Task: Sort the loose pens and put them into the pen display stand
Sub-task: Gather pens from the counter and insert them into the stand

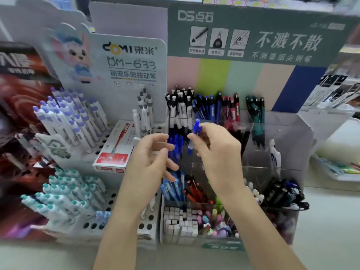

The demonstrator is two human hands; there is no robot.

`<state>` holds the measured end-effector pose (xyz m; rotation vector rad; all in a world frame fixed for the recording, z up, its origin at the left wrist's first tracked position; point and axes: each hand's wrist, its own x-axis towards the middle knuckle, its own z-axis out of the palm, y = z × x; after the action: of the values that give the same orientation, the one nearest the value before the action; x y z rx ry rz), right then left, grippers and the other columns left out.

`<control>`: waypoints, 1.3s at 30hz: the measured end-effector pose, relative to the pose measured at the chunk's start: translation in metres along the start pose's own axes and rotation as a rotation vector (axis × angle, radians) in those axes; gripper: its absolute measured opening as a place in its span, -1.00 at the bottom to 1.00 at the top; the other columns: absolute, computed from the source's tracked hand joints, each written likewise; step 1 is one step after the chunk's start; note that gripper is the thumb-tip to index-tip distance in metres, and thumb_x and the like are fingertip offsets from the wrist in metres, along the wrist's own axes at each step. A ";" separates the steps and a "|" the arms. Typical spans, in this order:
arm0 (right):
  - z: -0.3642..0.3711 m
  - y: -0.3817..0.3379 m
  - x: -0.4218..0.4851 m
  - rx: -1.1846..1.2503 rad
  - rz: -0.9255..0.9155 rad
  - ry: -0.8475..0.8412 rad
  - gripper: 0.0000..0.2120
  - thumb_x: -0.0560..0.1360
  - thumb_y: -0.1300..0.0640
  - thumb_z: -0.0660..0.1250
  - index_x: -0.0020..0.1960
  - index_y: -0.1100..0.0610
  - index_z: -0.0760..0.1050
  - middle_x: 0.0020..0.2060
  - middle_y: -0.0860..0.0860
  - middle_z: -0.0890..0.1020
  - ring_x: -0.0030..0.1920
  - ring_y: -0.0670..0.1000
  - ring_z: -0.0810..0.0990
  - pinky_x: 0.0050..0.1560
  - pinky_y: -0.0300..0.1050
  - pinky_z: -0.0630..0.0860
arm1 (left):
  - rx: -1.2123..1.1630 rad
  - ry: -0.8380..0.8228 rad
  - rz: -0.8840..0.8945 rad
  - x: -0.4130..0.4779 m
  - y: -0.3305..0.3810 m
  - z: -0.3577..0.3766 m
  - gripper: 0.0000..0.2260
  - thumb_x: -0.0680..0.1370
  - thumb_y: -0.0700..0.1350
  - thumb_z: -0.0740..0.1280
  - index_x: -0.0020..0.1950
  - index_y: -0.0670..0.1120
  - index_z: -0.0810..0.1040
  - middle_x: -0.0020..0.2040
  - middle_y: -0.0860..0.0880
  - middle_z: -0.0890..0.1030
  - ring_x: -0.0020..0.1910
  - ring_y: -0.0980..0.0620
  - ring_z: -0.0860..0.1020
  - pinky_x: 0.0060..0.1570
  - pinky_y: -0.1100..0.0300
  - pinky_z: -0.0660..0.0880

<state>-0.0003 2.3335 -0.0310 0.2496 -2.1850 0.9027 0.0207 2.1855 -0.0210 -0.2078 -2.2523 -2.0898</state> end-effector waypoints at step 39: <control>-0.448 0.230 -0.271 -0.015 1.165 0.049 -0.92 0.58 0.19 0.25 -0.08 0.09 0.50 -0.21 0.09 0.63 -0.41 -0.06 0.55 -0.45 -0.21 0.49 | 0.072 -0.723 -0.330 -0.206 -0.076 0.482 -0.82 0.62 -0.22 0.17 0.13 0.00 0.48 0.04 0.00 0.59 -0.11 0.07 0.60 -0.30 0.29 0.54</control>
<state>0.3457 2.7777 -0.1307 -1.1527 -2.1968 1.4333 0.2360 2.6484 -0.1620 -0.7406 -2.9201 -2.3569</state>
